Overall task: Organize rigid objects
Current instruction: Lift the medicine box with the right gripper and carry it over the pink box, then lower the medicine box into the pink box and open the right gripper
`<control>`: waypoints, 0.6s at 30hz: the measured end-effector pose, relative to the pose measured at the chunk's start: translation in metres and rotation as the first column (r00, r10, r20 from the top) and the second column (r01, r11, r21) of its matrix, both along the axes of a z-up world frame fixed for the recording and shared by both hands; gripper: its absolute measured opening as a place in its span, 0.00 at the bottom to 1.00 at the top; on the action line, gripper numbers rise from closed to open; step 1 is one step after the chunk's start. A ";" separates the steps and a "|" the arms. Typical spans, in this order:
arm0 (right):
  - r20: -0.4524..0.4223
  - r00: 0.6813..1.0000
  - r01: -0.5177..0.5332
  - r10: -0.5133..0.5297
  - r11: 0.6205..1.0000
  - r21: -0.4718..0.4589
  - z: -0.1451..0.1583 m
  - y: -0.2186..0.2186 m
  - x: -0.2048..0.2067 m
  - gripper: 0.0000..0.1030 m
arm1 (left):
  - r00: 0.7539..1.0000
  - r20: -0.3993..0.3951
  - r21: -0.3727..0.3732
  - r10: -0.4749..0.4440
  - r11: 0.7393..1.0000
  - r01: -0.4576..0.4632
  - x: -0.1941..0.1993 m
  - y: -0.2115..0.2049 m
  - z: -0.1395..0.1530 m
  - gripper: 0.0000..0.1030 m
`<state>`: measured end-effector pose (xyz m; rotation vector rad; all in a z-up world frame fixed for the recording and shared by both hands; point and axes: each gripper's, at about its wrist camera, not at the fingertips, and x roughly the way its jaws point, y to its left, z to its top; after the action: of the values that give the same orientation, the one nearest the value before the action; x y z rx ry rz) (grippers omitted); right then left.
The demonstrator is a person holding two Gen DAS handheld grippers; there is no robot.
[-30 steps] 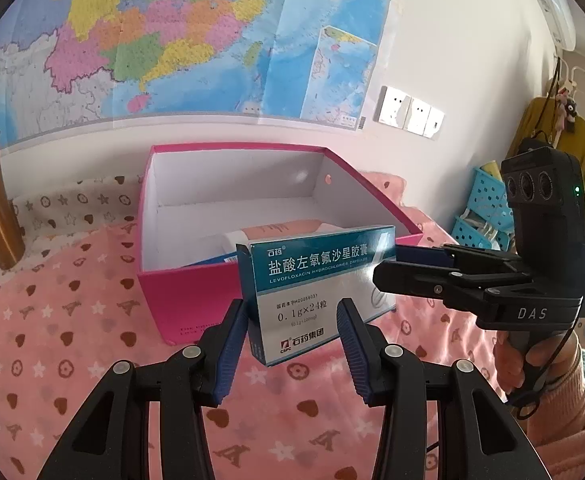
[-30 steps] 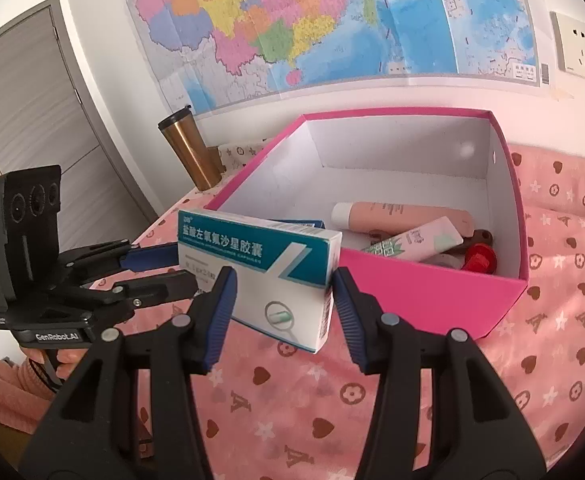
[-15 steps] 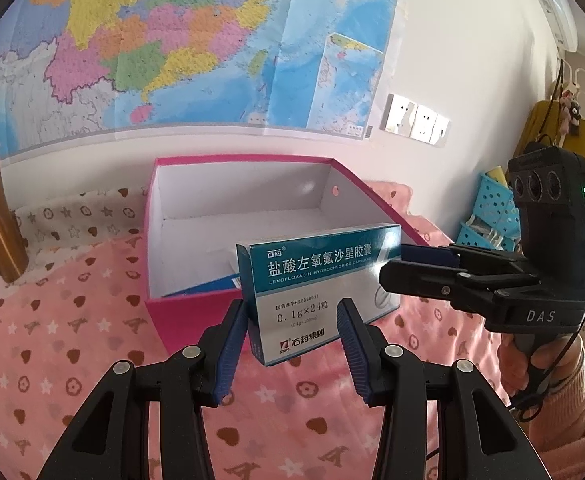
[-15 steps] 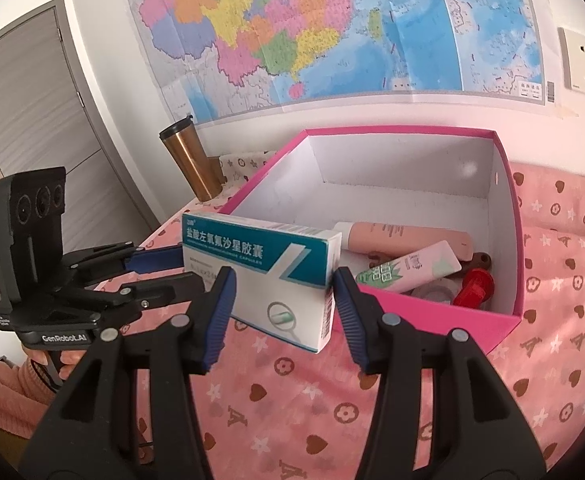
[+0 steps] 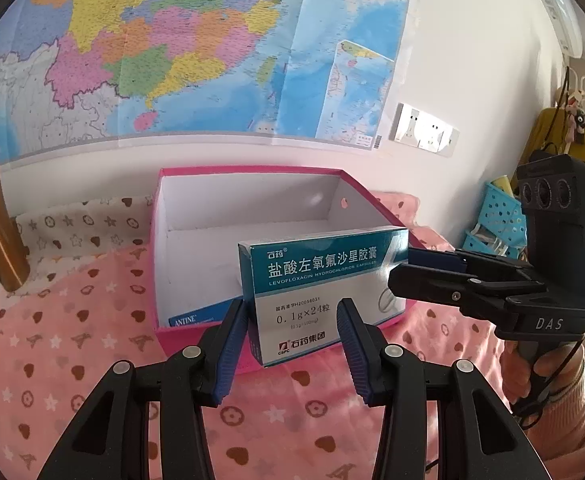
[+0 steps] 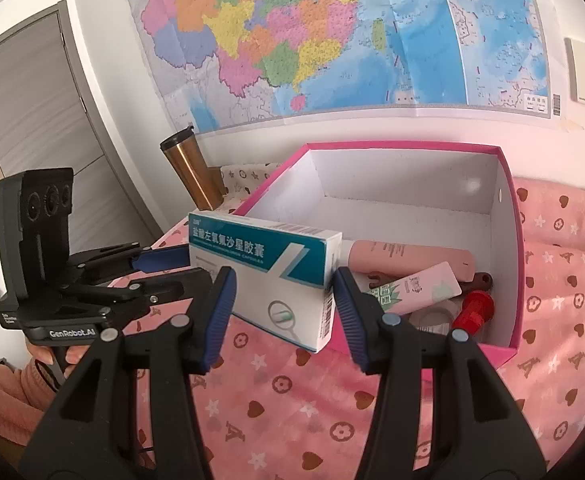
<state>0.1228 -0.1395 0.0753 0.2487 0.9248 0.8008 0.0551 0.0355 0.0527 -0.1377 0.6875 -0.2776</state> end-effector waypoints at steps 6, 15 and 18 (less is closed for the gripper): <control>0.012 1.000 0.003 -0.003 1.000 -0.002 0.000 0.002 0.006 0.52 | 1.000 0.001 0.005 0.006 1.000 -0.006 0.007 0.002 0.001 0.45; 0.023 1.000 0.007 -0.007 1.000 -0.003 0.001 0.009 0.019 0.52 | 1.000 -0.006 0.008 0.027 1.000 -0.027 0.022 0.009 0.000 0.45; 0.023 1.000 0.004 -0.004 1.000 -0.004 -0.001 0.012 0.024 0.52 | 0.999 -0.016 0.003 0.036 0.999 -0.036 0.028 0.013 -0.003 0.45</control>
<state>0.1465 -0.1276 0.0746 0.2375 0.9037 0.7966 0.0828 0.0490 0.0501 -0.1500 0.7010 -0.2413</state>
